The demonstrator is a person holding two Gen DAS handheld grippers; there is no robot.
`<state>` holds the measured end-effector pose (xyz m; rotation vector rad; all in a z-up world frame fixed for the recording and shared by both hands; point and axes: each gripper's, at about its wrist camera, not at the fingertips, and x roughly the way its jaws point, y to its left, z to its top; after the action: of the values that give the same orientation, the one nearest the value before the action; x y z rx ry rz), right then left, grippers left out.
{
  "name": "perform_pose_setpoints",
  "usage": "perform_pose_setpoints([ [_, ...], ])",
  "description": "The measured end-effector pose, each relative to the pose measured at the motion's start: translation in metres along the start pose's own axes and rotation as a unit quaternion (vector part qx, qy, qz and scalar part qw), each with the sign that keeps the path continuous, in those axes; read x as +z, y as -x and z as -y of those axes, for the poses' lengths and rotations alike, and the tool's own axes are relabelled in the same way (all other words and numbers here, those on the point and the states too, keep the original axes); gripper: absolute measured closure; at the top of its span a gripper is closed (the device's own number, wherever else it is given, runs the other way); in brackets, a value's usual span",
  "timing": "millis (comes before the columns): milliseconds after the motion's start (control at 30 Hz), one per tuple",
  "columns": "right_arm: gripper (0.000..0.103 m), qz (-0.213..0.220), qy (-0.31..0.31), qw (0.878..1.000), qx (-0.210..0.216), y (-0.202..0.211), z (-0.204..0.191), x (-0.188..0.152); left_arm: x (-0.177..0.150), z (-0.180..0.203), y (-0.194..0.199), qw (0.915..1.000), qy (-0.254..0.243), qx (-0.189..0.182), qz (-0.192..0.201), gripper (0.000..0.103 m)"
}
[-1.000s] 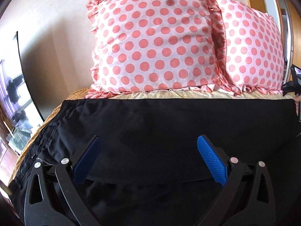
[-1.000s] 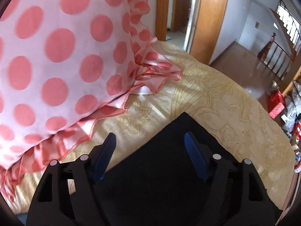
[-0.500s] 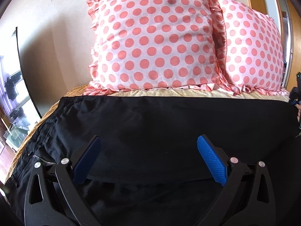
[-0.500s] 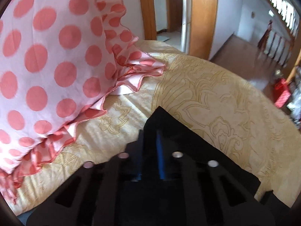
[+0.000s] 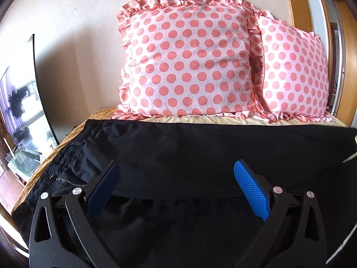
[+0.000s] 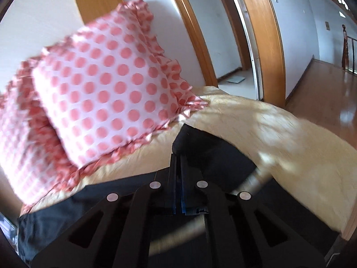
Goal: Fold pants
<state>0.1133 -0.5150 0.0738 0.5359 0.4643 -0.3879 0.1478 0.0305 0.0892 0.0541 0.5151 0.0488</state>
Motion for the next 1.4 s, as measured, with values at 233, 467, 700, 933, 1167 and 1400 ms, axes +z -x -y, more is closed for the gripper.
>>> perform_pose_setpoints([
  [233, 0.1, -0.045, -0.057, 0.997, -0.004, 0.038, 0.051, -0.067, -0.007, 0.002, 0.012, 0.9999, 0.006, -0.007, -0.006, 0.002],
  [467, 0.087, -0.087, -0.126, 0.988, 0.025, 0.034, 0.071, -0.074, -0.011, 0.003, 0.019, 0.9998, 0.012, -0.006, -0.013, 0.002],
  [700, 0.051, -0.097, -0.197, 0.973, 0.066, 0.028, 0.084, -0.076, -0.013, -0.003, 0.019, 0.9997, 0.013, 0.009, -0.019, 0.002],
  [933, 0.097, -0.104, -0.204, 0.972, 0.048, 0.004, 0.082, -0.077, -0.015, -0.001, 0.012, 0.9994, 0.016, 0.018, -0.023, 0.002],
  [1167, 0.101, -0.016, -0.218, 0.971, 0.1, 0.036, 0.095, -0.056, -0.018, -0.003, 0.025, 0.9987, -0.01, 0.023, 0.044, 0.002],
  [1400, 0.101, -0.028, -0.2, 0.979, 0.041, 0.056, 0.111, -0.084, -0.014, -0.056, -0.011, 0.9957, 0.076, -0.027, -0.044, 0.002],
])
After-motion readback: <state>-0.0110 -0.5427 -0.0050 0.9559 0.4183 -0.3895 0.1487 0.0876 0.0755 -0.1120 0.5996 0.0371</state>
